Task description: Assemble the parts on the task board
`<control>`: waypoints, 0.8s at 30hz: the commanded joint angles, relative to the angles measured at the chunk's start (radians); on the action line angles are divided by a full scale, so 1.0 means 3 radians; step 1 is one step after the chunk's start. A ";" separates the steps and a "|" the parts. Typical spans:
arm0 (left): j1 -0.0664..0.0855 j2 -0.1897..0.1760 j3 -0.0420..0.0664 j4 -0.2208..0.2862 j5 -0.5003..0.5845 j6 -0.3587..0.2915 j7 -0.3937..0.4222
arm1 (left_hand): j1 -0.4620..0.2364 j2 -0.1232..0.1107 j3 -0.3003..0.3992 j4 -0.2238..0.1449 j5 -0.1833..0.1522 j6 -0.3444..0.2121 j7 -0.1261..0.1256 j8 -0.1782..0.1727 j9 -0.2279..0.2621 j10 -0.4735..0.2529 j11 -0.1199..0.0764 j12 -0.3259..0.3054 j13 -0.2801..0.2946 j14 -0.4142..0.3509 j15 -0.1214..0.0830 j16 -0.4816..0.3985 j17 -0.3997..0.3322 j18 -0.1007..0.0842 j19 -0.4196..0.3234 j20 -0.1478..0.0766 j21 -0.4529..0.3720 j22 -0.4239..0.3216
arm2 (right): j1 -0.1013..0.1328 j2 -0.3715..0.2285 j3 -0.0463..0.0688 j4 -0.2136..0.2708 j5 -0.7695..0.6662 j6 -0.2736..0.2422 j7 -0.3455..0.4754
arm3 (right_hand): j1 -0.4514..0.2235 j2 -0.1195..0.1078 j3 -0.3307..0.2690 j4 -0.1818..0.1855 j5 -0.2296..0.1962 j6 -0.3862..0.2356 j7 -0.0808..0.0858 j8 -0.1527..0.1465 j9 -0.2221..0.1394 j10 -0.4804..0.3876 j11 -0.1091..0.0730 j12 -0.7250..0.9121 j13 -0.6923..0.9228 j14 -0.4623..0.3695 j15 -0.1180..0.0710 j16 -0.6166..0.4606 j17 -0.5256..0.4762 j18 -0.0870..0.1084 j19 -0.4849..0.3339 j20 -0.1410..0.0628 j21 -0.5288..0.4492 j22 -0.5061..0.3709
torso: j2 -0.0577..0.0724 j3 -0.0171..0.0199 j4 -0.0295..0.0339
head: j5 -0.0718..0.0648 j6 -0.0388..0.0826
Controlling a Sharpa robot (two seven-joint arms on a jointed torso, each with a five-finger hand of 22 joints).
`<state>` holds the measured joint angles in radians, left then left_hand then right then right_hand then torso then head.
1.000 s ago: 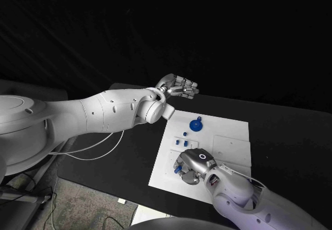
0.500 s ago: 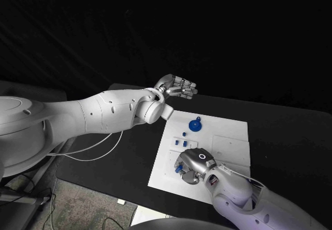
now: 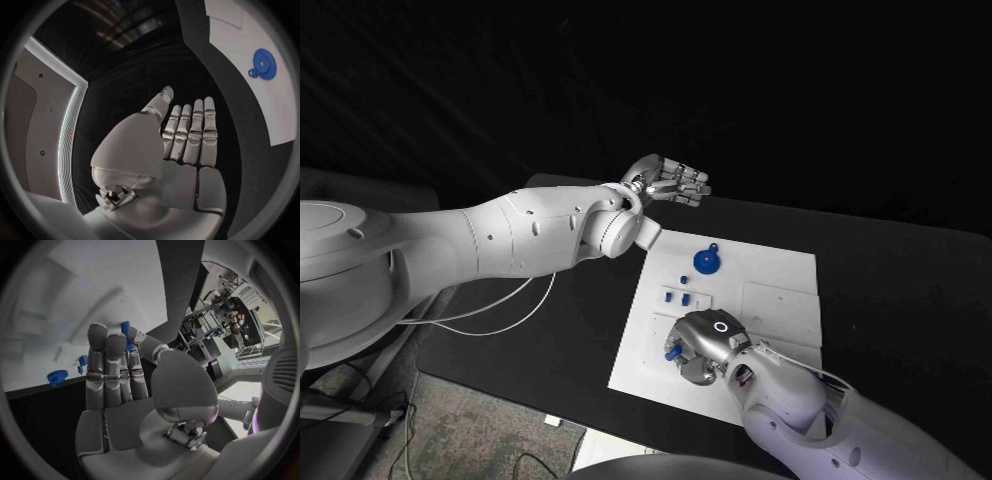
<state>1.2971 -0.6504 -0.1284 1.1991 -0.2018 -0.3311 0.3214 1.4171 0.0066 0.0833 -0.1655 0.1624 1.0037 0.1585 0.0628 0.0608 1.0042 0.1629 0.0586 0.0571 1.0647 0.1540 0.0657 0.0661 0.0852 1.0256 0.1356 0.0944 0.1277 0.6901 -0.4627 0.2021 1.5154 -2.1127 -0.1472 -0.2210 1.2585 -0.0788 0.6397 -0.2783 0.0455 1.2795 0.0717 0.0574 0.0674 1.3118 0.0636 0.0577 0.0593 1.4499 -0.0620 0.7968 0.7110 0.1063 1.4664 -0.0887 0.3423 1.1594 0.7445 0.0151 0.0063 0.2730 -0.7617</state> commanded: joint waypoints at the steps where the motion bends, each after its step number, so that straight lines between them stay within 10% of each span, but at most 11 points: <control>1: 0.0004 0.0004 0.0002 0.0003 0.0000 0.0045 0.0016 | -0.0009 0.0030 0.0003 -0.0018 0.0001 -0.0019 0.0002 -0.0003 0.0002 -0.0011 0.0011 0.0016 0.0002 -0.0027 -0.0005 -0.0017 -0.0005 0.0031 -0.0023 -0.0001 -0.0013 -0.0003 | -0.0003 -0.0006 -0.0001 -0.0010 -0.0069 0.0167 -0.0011 | 0.0011 0.0021 0.0003 -0.0001 0.0008 0.0017 0.0007 0.0022 0.0005 0.0165 -0.0139 0.0011 0.0006 0.0007 -0.0024 -0.0018 0.0005 0.0045 0.0102 -0.0017 -0.0024 0.0007 | -0.0001 0.0001 -0.0001 | 0.0004 -0.0006; 24: 0.0004 0.0014 0.0002 -0.0007 -0.0001 0.0057 -0.0001 | -0.0004 0.0033 0.0000 -0.0017 0.0000 -0.0022 0.0002 -0.0003 0.0002 -0.0012 0.0011 0.0016 0.0003 -0.0028 -0.0005 -0.0016 -0.0005 0.0031 -0.0025 -0.0001 -0.0014 -0.0005 | 0.0030 0.0069 -0.0065 -0.0014 -0.0215 0.0206 -0.0071 | -0.0015 0.0015 0.0013 0.0002 0.0009 0.0019 0.0007 0.0022 0.0006 0.0167 -0.0141 0.0011 0.0006 0.0008 -0.0020 -0.0025 0.0004 0.0041 0.0105 -0.0014 -0.0050 0.0029 | 0.0000 -0.0001 -0.0001 | -0.0014 -0.0008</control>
<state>1.2971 -0.6482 -0.1285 1.1961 -0.2019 -0.3279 0.3169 1.4171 0.0066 0.0833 -0.1655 0.1624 1.0037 0.1586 0.0628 0.0608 1.0042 0.1629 0.0586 0.0571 1.0647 0.1540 0.0657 0.0661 0.0852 1.0256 0.1356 0.0944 0.1277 0.7015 -0.4442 0.1854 1.5122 -2.1580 -0.1133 -0.2381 1.2602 -0.0776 0.6390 -0.2788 0.0425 1.2814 0.0737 0.0606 0.0683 1.3139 0.0657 0.0573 0.0601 1.4500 -0.0618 0.7931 0.7107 0.1064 1.4653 -0.0869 0.3321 1.1671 0.7443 0.0154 0.0058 0.2687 -0.7636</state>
